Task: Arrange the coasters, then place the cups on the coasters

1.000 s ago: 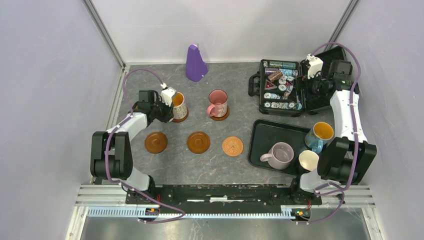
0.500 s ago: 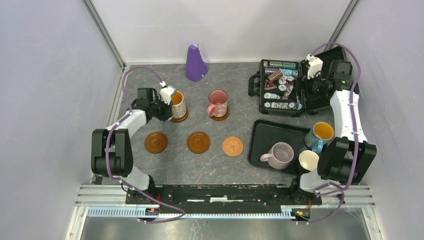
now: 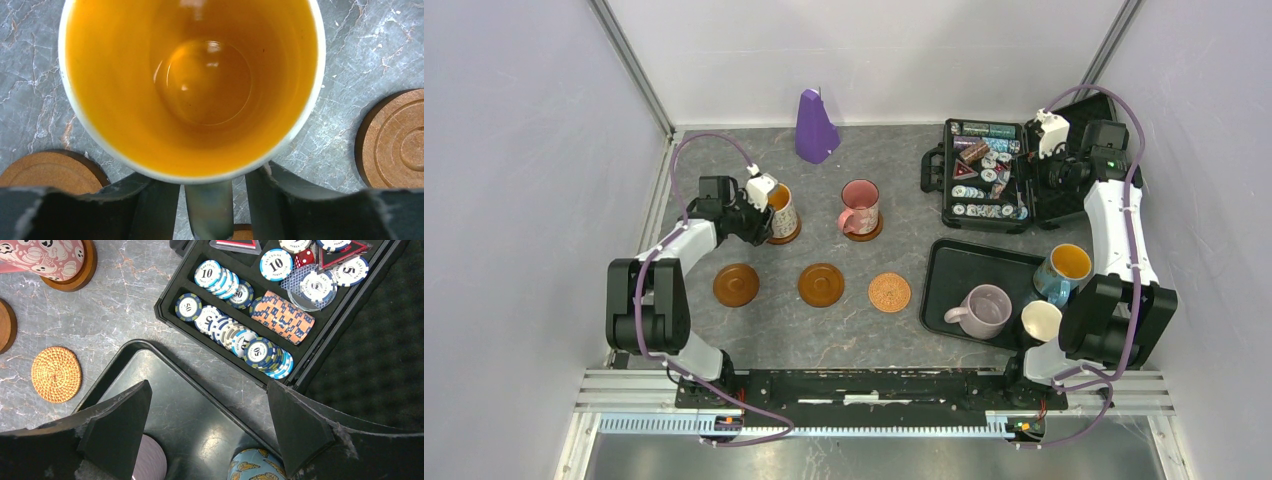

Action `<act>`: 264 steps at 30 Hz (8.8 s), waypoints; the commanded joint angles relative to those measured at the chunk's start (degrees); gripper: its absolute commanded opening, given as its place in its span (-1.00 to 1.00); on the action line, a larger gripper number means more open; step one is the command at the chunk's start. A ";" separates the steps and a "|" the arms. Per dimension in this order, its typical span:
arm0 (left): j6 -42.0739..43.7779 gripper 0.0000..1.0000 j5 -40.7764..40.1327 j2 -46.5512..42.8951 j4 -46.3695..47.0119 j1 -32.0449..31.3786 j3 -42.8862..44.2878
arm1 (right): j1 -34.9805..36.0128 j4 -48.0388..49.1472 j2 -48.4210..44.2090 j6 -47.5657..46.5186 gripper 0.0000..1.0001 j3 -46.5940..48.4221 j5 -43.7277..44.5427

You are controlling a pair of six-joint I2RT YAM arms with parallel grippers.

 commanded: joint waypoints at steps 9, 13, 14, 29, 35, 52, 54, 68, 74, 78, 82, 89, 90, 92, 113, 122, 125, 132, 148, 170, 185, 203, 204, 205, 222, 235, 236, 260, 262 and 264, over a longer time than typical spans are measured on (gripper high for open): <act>0.59 0.79 1.87 -10.06 -6.21 0.25 5.54 | 0.11 -0.20 -2.04 -1.29 0.87 1.18 0.43; -2.93 1.00 0.67 -10.86 -12.83 0.25 13.92 | 0.17 -0.96 -1.79 -1.84 0.88 2.68 1.27; -3.07 1.00 1.68 -10.35 -15.62 0.25 17.40 | 0.11 -1.12 -1.70 -1.94 0.88 3.02 1.53; -3.40 1.00 -10.00 -3.52 -30.44 -31.20 34.58 | -1.50 -2.77 -2.04 -1.05 0.94 5.48 5.72; -6.53 1.00 -11.58 0.56 -28.22 -45.61 33.09 | -3.08 -5.28 -1.85 -2.05 0.96 6.30 8.69; -10.86 1.00 -11.70 12.56 -23.12 -54.02 42.10 | -22.57 -27.10 -4.05 -43.38 0.90 6.32 15.27; -9.86 1.00 -10.08 12.65 -23.94 -54.15 42.22 | -22.53 -26.96 -5.81 -48.10 0.87 2.59 18.95; -7.41 1.00 -13.14 12.52 -25.41 -54.15 42.45 | -23.52 -27.22 -2.72 -62.03 0.71 -8.84 21.89; -6.98 1.00 -14.86 12.81 -25.39 -54.15 42.71 | -23.47 -27.20 0.64 -66.72 0.74 -9.54 17.97; -7.04 1.00 -15.13 13.11 -25.34 -54.07 42.91 | -23.45 -27.20 3.58 -65.64 0.75 -7.79 15.59; -7.24 1.00 -16.33 13.37 -24.89 -54.05 42.72 | -23.36 -27.16 4.89 -64.03 0.78 -7.45 12.76; -7.72 1.00 -17.22 13.45 -24.01 -54.04 42.10 | -22.79 -27.05 6.11 -60.37 0.79 -7.65 7.86; -7.71 1.00 -17.48 13.53 -23.85 -54.00 42.01 | -22.66 -27.06 6.16 -59.96 0.79 -7.77 7.47; -7.87 1.00 -18.06 13.50 -23.61 -54.07 41.88 | -22.20 -26.94 6.19 -59.09 0.79 -8.20 6.41; -10.09 1.00 -20.15 13.81 -20.17 -53.39 39.58 | -14.04 -15.89 0.40 -39.34 0.67 -17.09 -1.02; -11.71 1.00 -20.33 15.05 -19.04 -53.45 39.42 | -9.99 -6.16 -6.57 -26.49 0.68 -25.41 -0.48; -12.23 1.00 -20.42 15.50 -18.77 -53.42 39.38 | -9.09 -3.02 -8.55 -22.66 0.69 -27.40 0.17; -14.19 1.00 -19.74 16.76 -17.17 -53.44 39.78 | -6.44 0.88 -11.66 -15.79 0.70 -31.54 -0.55; -16.98 1.00 -16.04 20.91 -16.19 -53.53 42.84 | -1.31 6.79 -13.08 -4.20 0.71 -34.45 -4.63; -26.53 0.89 -11.60 25.20 -14.11 -55.95 44.66 | 3.22 5.61 -15.55 -1.82 0.65 -37.38 -12.19; -21.83 0.53 -10.82 36.62 -22.64 -57.13 57.74 | 1.83 0.03 -16.57 -5.35 0.71 -27.88 -8.43; -23.10 0.17 -14.32 44.59 -22.68 -59.33 65.00 | -14.65 -1.71 -16.00 -5.75 0.81 -21.62 -11.92; -22.99 0.14 -14.65 44.84 -22.68 -59.34 65.16 | -15.07 -1.83 -15.75 -5.88 0.82 -21.37 -11.95; -22.88 0.11 -14.89 45.16 -22.67 -59.29 65.29 | -15.41 -2.05 -15.50 -6.02 0.82 -21.11 -11.86; -23.17 -0.95 -14.90 43.35 -23.61 -59.33 69.59 | -18.17 -2.21 -12.38 -6.82 0.82 -18.29 -12.04; -24.21 -0.95 -13.23 28.08 -9.13 -57.25 62.42 | -18.44 1.97 -11.43 -3.00 0.86 -17.63 -12.96; -24.57 -0.95 -13.06 27.28 -8.91 -56.79 62.63 | -18.44 1.82 -11.26 -2.92 0.87 -17.46 -13.31; -21.98 -0.96 -1.22 -2.62 -18.89 -1.43 40.63 | -7.22 9.77 -5.65 4.98 0.96 -12.13 -10.47; -18.21 -0.95 -0.84 -4.93 -19.29 4.31 36.45 | -5.97 9.96 -4.74 5.54 0.96 -11.25 -10.29; -13.80 -0.95 -0.33 -6.89 -19.64 8.85 32.23 | -4.76 10.17 -4.02 6.01 0.96 -10.53 -9.99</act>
